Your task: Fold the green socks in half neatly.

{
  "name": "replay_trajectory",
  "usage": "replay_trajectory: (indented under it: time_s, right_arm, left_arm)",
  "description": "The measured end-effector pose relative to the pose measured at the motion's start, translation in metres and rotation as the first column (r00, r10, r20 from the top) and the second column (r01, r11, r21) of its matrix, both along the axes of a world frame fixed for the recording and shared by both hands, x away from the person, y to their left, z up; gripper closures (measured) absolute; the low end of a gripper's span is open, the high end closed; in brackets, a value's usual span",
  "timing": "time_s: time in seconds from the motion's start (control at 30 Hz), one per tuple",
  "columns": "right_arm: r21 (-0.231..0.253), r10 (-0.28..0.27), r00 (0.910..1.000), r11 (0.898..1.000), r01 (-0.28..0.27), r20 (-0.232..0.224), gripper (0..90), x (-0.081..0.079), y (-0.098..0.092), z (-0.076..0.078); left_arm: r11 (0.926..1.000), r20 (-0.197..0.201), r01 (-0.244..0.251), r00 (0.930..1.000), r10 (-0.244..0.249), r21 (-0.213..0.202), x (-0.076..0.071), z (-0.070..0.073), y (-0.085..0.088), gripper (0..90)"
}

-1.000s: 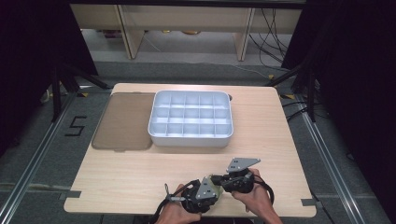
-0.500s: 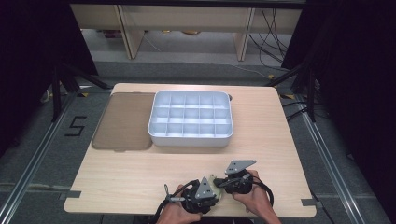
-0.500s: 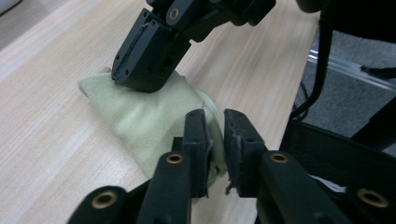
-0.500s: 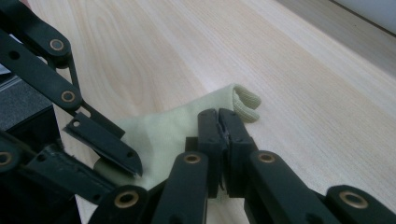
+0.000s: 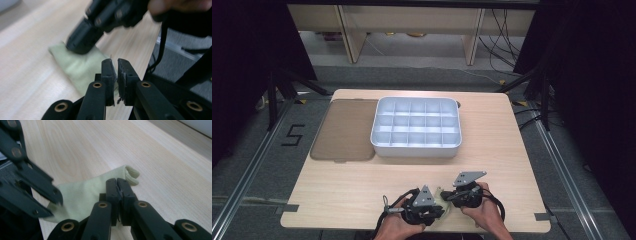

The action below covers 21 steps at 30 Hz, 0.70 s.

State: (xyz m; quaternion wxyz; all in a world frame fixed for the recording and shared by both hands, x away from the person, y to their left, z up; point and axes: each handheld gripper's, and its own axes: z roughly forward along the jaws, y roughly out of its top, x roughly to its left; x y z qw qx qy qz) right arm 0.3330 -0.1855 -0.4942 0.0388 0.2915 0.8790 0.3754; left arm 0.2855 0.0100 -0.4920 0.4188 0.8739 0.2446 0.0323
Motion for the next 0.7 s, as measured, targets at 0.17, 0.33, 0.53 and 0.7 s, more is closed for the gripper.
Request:
replay_trajectory:
  time_s: [0.17,0.33,0.53,0.7]
  right_arm:
    - [-0.002,0.001,1.0000,1.000,-0.001,0.002,88.5,-0.001,0.000,0.000]
    - [0.001,-0.011,0.9998,1.000,0.012,-0.017,88.4,-0.003,-0.002,0.001]
    - [0.003,-0.008,0.9997,1.000,0.008,-0.023,87.9,-0.005,-0.007,0.003]
    - [-0.002,0.000,1.0000,1.000,0.000,-0.008,87.2,-0.005,-0.009,0.002]
  left_arm:
    - [0.9973,0.003,0.023,0.9997,-0.023,0.070,0.004,-0.006,0.002,85.3]
    - [0.9974,0.016,-0.002,0.9999,0.001,0.072,0.008,-0.007,0.007,85.7]
    - [0.9951,0.037,-0.015,0.9992,0.011,0.097,0.012,-0.006,0.011,85.3]
    - [0.9953,0.037,-0.021,0.9992,0.018,0.095,0.013,-0.006,0.010,85.2]
